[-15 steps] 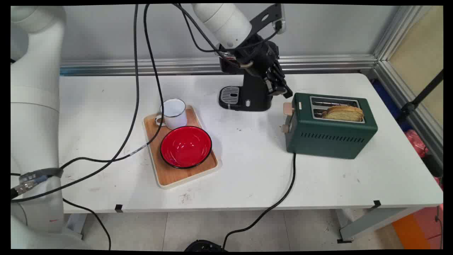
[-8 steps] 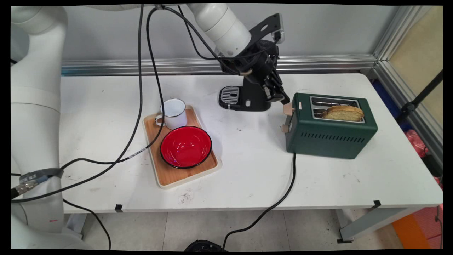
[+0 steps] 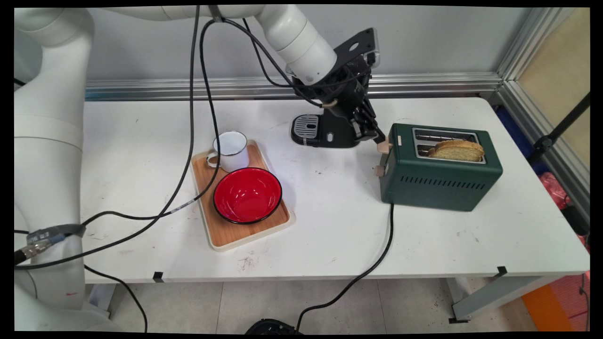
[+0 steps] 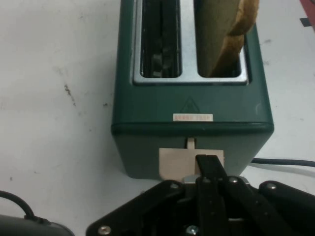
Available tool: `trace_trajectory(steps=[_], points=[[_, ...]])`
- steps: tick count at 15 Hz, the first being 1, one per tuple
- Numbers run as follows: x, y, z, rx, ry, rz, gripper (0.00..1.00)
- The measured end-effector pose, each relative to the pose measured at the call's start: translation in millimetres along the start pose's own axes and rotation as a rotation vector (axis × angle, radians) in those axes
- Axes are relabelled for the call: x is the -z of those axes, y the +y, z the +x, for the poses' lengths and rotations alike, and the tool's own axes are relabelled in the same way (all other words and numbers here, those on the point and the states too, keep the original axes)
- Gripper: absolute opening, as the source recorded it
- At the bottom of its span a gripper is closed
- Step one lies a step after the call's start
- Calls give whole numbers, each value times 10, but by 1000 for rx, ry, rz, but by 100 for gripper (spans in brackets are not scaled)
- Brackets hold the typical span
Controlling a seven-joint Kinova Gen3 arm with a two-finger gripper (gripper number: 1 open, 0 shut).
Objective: Press the toaster switch
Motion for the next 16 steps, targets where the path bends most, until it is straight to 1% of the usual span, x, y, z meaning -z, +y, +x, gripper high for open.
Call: trace_trajectory(steps=[8,16], points=[[-125,-5,8,-5,-3,15,0],[-251,10,-13,-18,-17,14,0]])
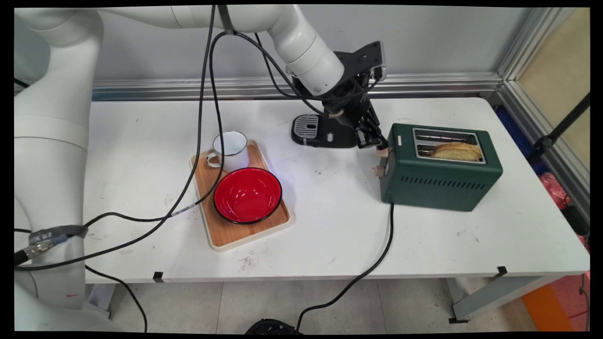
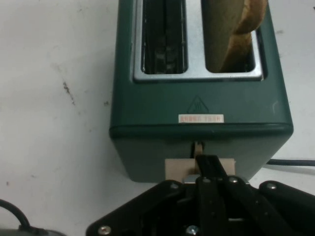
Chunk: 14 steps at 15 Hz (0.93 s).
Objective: Press the toaster switch
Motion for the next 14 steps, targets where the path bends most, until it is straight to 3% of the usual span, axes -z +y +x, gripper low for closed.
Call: trace_trajectory(steps=[14], points=[[-149,6,-88,1,-49,10,0]])
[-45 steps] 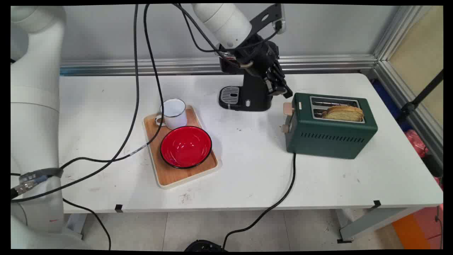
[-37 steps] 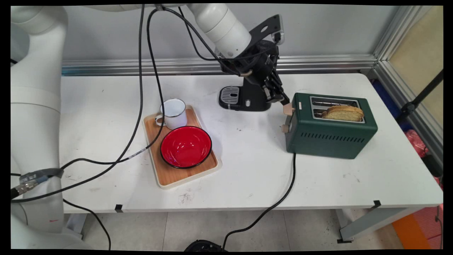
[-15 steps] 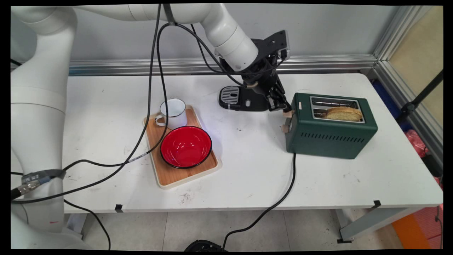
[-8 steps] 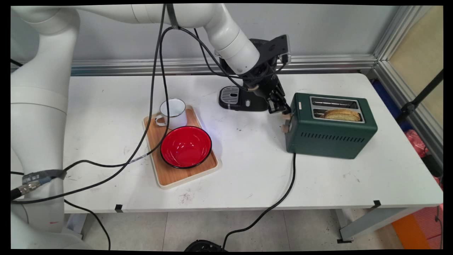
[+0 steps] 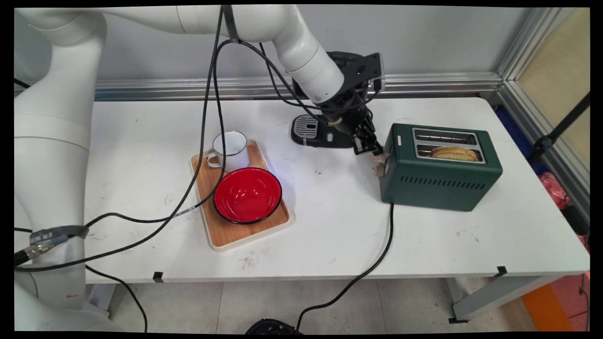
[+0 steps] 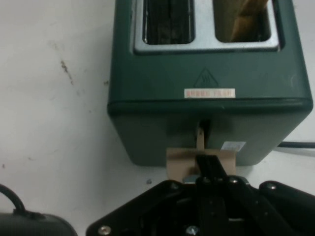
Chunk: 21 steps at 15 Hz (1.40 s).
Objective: Press the toaster switch
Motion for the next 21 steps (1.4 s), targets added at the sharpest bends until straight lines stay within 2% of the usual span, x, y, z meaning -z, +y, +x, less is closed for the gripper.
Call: trace_trajectory(steps=[21], points=[[-130,18,5,2,-23,13,0]])
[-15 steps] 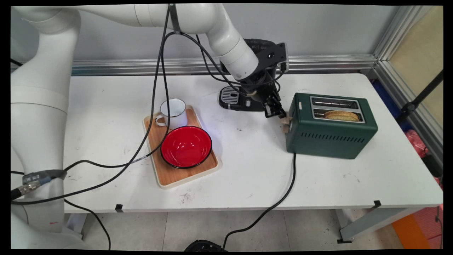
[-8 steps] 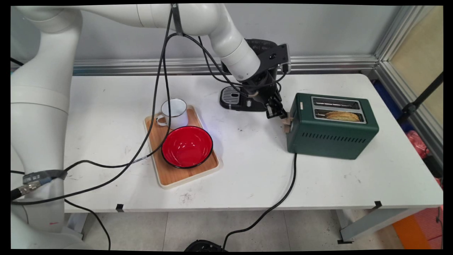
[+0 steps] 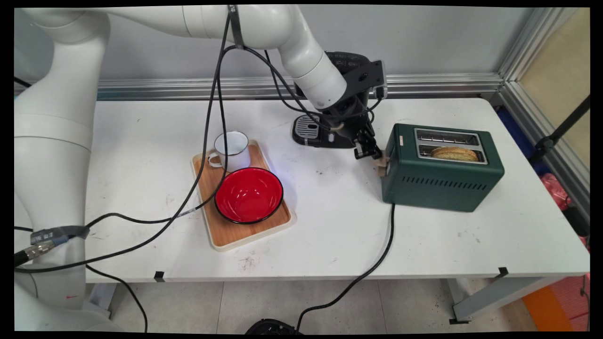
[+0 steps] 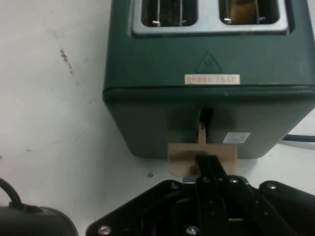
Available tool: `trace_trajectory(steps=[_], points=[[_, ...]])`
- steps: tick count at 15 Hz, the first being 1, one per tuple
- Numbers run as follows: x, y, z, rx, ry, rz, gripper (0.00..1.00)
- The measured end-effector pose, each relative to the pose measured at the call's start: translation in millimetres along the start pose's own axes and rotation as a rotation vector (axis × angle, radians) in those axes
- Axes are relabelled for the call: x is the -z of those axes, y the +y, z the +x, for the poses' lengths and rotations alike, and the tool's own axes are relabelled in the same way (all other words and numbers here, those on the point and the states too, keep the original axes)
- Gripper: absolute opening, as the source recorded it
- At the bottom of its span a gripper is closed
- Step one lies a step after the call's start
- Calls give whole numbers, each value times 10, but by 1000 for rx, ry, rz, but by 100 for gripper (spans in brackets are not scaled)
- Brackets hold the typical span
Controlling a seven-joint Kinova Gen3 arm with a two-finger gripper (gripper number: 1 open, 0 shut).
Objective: Press the toaster switch
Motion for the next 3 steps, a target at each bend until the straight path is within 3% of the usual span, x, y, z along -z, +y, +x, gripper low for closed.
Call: trace_trajectory(steps=[3], points=[[2,4,-15,-1,-3,-1,0]])
